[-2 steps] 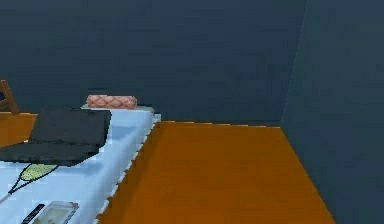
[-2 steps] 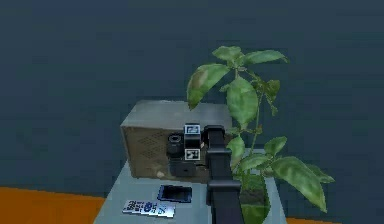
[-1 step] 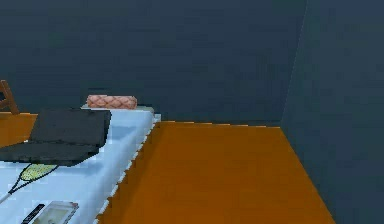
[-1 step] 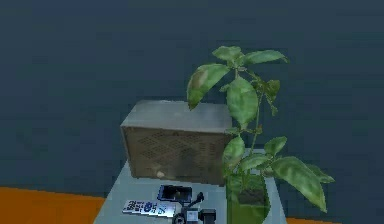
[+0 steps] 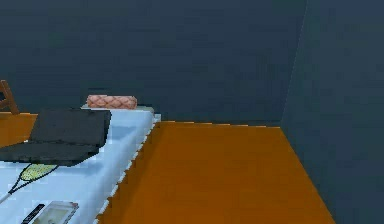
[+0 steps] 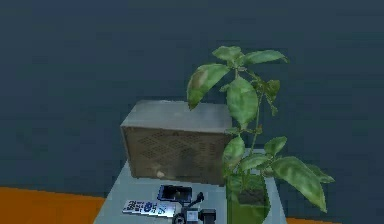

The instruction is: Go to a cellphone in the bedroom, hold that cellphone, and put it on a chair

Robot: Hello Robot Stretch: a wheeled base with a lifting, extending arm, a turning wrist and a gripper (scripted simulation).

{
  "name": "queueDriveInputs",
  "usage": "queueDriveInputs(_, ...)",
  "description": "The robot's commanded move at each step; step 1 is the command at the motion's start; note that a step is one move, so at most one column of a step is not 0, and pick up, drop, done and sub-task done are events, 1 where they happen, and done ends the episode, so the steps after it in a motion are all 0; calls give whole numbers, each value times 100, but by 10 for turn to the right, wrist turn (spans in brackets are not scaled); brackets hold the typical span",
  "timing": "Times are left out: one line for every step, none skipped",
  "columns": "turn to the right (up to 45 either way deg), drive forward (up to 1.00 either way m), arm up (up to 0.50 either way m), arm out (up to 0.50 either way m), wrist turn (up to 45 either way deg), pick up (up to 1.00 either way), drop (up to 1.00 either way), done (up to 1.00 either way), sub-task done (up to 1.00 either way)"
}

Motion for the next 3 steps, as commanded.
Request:
queueDriveInputs(0, 0, 10, 0, 0, 0, 0, 0, 0)
queueDriveInputs(0, 0, 32, 0, 0, 0, 0, 0, 0)
queueDriveInputs(0, 0, 0, 0, -450, 0, 0, 0, 0)
